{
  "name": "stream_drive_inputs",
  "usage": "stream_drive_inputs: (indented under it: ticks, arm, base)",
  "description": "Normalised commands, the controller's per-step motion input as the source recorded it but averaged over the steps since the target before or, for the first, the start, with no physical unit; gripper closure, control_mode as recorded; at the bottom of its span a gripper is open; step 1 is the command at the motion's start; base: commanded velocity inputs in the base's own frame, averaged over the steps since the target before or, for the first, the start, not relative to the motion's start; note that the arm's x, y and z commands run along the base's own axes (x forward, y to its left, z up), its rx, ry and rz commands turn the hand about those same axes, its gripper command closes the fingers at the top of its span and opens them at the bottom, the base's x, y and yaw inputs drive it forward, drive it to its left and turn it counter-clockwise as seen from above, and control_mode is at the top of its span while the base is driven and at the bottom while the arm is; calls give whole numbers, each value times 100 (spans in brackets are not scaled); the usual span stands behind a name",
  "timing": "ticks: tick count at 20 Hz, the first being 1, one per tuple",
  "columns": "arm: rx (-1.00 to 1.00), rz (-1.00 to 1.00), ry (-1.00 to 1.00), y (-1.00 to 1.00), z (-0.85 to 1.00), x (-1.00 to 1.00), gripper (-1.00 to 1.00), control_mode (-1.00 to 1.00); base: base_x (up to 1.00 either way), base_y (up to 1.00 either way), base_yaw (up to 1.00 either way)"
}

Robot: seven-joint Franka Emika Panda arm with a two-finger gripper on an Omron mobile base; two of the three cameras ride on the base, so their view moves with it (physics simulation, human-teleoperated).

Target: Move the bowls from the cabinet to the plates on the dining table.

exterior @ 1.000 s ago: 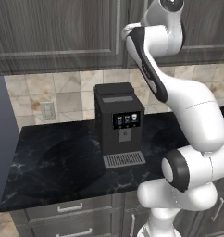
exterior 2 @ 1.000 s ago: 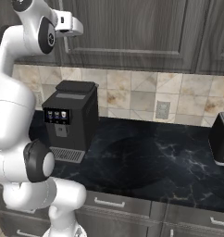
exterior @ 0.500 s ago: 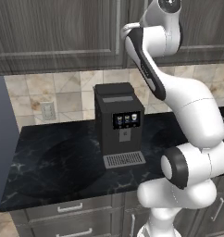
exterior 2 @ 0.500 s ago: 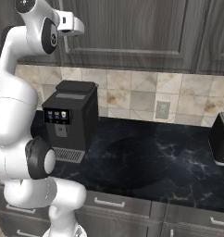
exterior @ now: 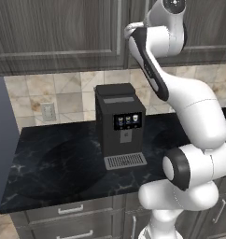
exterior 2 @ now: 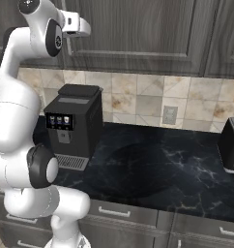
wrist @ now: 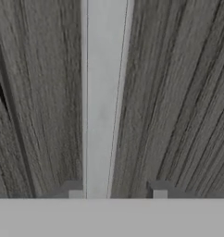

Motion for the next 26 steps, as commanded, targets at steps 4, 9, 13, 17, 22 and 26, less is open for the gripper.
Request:
stream_drive_inputs:
  ticks: [4, 9, 13, 17, 22, 26]
  arm:
    - [0, 0, -2, 3, -5, 9, 100, -100]
    - [-1, 0, -2, 24, -8, -3, 100, -100]
    - [-1, 0, 0, 36, -12, -5, 100, -100]
    - [0, 1, 1, 17, -10, -17, 100, -100]
    - [7, 6, 0, -13, 0, -33, 100, -100]
    - [12, 13, 0, -15, 5, -36, 100, -100]
  base:
    - [0, 0, 0]
    - [0, 0, 0]
    - [0, 0, 0]
    - [0, 0, 0]
    - [0, 0, 0]
    - [0, 0, 0]
